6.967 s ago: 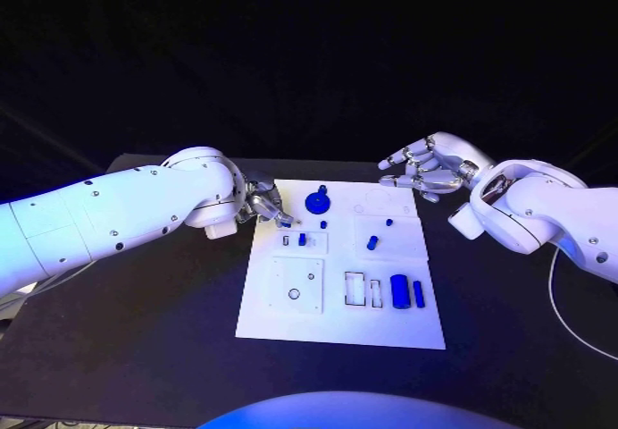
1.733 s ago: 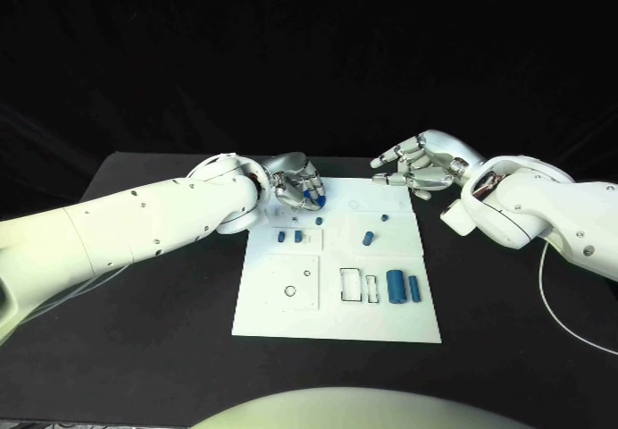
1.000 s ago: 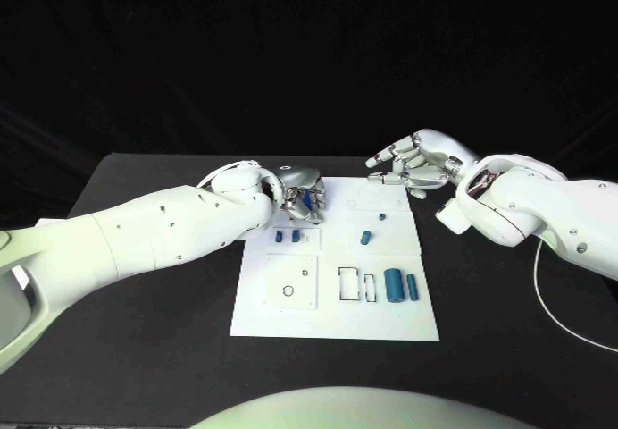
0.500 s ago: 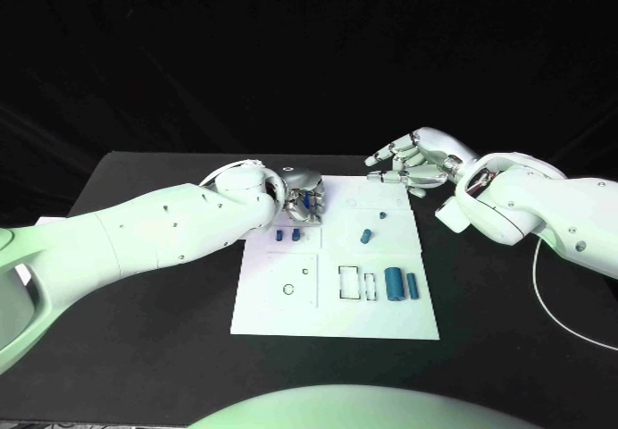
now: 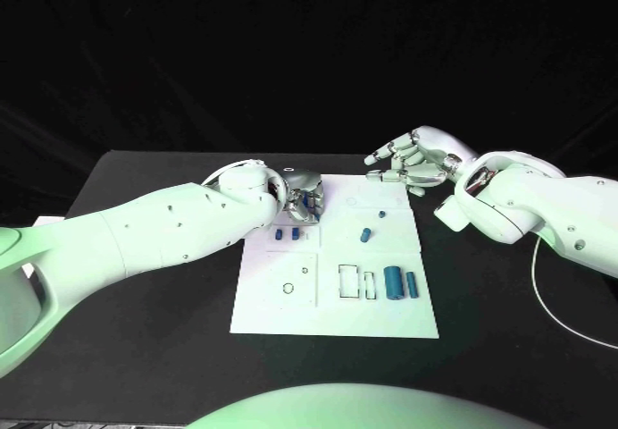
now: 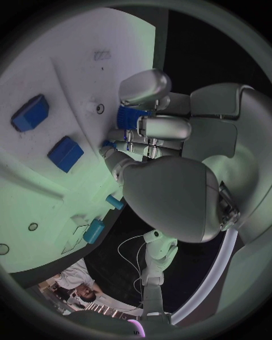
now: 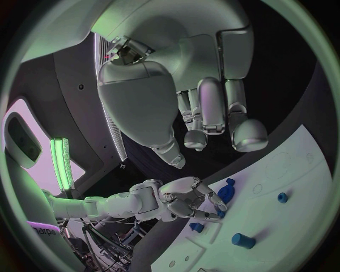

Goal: Assemble the parts on the task board

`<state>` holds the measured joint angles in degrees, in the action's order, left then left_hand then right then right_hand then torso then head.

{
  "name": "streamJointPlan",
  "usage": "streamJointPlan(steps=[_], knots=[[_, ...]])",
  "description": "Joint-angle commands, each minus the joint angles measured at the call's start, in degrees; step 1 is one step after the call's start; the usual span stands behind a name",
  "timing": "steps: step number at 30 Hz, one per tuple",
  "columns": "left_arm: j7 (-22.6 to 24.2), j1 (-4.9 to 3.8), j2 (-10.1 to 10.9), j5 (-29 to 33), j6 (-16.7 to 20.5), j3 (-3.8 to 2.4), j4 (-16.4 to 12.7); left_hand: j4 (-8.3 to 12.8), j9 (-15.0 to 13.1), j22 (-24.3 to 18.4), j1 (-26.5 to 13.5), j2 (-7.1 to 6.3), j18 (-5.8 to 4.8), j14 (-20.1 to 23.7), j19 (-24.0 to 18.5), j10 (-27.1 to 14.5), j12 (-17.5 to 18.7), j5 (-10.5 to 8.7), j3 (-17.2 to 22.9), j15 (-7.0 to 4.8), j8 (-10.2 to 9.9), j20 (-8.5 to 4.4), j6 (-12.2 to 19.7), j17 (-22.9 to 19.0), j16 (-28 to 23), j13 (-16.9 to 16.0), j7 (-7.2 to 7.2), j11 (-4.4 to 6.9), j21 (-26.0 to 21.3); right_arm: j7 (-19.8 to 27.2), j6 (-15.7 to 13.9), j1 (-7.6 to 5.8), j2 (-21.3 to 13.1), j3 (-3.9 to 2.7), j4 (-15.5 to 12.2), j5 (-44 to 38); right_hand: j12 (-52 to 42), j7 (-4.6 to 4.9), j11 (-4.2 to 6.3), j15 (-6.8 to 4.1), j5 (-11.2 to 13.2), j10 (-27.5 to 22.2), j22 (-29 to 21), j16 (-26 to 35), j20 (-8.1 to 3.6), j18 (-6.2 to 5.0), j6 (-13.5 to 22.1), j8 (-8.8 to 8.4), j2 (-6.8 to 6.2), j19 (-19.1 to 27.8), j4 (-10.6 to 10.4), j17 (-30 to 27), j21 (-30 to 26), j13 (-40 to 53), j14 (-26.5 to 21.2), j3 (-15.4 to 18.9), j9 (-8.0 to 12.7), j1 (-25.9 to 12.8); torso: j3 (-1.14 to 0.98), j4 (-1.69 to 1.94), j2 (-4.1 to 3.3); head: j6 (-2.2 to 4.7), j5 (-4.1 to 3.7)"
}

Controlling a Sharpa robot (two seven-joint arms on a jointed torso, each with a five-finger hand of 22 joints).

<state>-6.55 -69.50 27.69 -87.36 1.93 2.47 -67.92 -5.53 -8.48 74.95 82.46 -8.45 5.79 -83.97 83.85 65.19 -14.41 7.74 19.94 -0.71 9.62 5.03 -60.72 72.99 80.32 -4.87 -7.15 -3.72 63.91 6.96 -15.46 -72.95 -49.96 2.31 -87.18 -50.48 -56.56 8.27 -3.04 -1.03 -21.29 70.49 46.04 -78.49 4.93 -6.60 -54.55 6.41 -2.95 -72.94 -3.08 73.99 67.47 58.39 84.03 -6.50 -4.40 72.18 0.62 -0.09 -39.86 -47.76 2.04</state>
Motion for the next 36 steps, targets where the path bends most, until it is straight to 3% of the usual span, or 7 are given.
streamJointPlan(steps=[1, 16, 23, 30, 36], knots=[[0.17, 0.42, -0.33, -0.62, -1.11, 0.15, 0.17, -0.01, 0.09, 1.04, 0.22, 0.41, -1.09, -2.32, 1.68, 0.58, 0.48, -0.08, 0.55, -0.31, -0.28, -0.4, -0.53, 0.02, 0.31, 0.06, -0.02, 0.08, 0.42, 0.55, 0.59, 0.04, 0.07, -0.02, -0.05, -0.24, -0.22, 0.04, -0.07, -0.35, -0.35, -0.43, 0.02, 0.15, -0.38, -1.14, -0.16, 0.19, 0.39, 0.16, 0.02, 0.06, -0.37, -0.01, 2.71, 0.12, 0.08, 0.34, -0.01, 0.02, -0.01, -0.07, -0.04], [0.45, 0.97, -0.51, -0.56, -0.32, 0.14, 0.68, 1.46, 0.02, 2.66, 0.92, 1.09, -1.37, -2.5, 1.84, 3.73, 1.53, -0.26, 3.0, -0.87, -0.2, -0.82, -3.05, -0.19, 0.48, -0.13, 0.36, 0.75, 2.56, 0.56, 0.73, 0.04, 0.16, -0.02, -0.01, -0.25, -0.48, 0.04, -0.07, -0.35, -0.41, -0.27, 0.03, 0.15, -0.38, -1.14, -0.16, 0.19, 0.43, 0.14, 0.02, 0.07, -0.36, 0.22, 2.71, 0.11, 0.08, 0.39, -0.04, 0.01, 0.04, -0.13, 0.04], [1.04, 1.02, 0.87, 0.49, 2.79, -0.44, -1.01, 2.69, -0.01, 3.53, 1.43, 1.31, -1.59, -2.53, 2.06, 4.96, 2.28, -0.26, 4.58, -1.03, -0.29, -1.03, -4.04, -0.57, 0.38, -0.29, 0.29, 0.88, 3.87, 0.58, 0.78, 0.08, 0.25, -0.02, 0.14, -0.25, -0.48, 0.04, -0.07, -0.35, -0.41, -0.27, 0.03, 0.15, -0.38, -1.14, -0.16, 0.19, 0.43, 0.14, 0.02, 0.07, -0.36, 0.22, 2.71, 0.11, 0.08, 0.39, -0.03, 0.0, 0.05, -0.04, -0.07], [0.48, 0.79, 3.68, 3.12, 4.12, -2.02, -4.54, 3.13, -0.02, 4.06, 1.14, 1.27, -1.73, -2.44, 2.2, 5.5, 2.8, -0.21, 5.26, -1.05, -0.4, -1.1, -4.52, -1.22, 0.08, -0.37, 0.22, 0.89, 4.69, 0.59, 0.82, 0.19, 0.34, -0.02, 0.28, -0.22, -0.48, 0.04, -0.07, -0.35, -0.41, -0.27, 0.03, 0.15, -0.38, -1.14, -0.16, 0.19, 0.43, 0.14, 0.02, 0.07, -0.36, 0.22, 2.71, 0.11, 0.08, 0.39, -0.05, 0.03, 0.05, 0.36, -0.2], [0.1, 0.21, 6.75, 5.2, 4.71, -3.33, -7.64, 3.29, -0.03, 4.45, 0.86, 1.17, -1.85, -2.42, 2.32, 5.78, 3.05, -0.2, 5.5, -1.06, -0.45, -1.12, -4.76, -1.46, -0.02, -0.42, 0.19, 0.89, 5.36, 0.58, 0.77, 0.32, 0.22, -0.02, 0.37, -0.18, -0.48, 0.04, -0.07, -0.35, -0.41, -0.27, 0.03, 0.15, -0.38, -1.14, -0.16, 0.19, 0.43, 0.14, 0.02, 0.07, -0.36, 0.22, 2.71, 0.11, 0.08, 0.39, 0.04, 0.38, 0.2, 0.34, -0.15]])
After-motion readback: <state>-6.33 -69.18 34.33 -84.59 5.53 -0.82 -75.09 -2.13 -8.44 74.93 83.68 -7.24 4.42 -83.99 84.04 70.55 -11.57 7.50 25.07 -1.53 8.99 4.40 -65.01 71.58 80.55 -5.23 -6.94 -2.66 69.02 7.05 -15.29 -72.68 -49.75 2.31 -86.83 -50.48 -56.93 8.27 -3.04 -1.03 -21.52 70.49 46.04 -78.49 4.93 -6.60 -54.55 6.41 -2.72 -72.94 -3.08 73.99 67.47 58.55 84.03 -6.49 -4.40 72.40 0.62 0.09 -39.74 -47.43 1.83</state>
